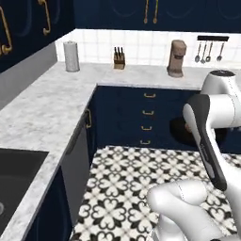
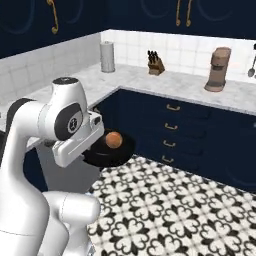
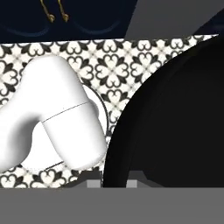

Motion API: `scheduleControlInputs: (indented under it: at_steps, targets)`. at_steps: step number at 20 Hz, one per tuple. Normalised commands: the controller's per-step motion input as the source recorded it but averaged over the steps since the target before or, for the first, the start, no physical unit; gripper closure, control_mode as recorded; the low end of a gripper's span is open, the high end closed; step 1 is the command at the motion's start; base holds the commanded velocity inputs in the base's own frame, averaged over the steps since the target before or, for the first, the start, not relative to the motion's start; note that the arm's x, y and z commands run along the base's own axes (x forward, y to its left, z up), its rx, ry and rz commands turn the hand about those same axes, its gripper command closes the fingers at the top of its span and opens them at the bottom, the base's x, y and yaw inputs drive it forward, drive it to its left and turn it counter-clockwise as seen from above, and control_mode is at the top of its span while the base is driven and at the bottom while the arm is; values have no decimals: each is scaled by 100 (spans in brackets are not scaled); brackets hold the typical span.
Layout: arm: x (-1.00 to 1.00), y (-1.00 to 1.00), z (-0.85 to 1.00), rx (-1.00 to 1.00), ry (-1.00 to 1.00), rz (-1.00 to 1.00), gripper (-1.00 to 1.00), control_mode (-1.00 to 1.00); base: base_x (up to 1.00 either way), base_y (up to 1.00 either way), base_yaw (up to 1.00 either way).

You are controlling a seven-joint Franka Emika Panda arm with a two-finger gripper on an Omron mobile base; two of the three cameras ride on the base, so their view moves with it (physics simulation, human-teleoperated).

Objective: Pick the onion from the sink and place it in the bowl. Then pick the bowl and place it in the microwave. Then close the microwave door and press the start button.

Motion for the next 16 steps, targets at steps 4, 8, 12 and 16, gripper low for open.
scheduleControlInputs:
  at_steps: [4,8,12,16]
  targets:
    - [0,0,0,0,0,0,100,100,0,0,-82]
    - [0,0,0,0,0,0,100,100,0,-3,-73]
    - [0,0,0,0,0,0,100,100,6,-3,-64]
    - [0,0,0,0,0,0,100,100,22,-13,-66]
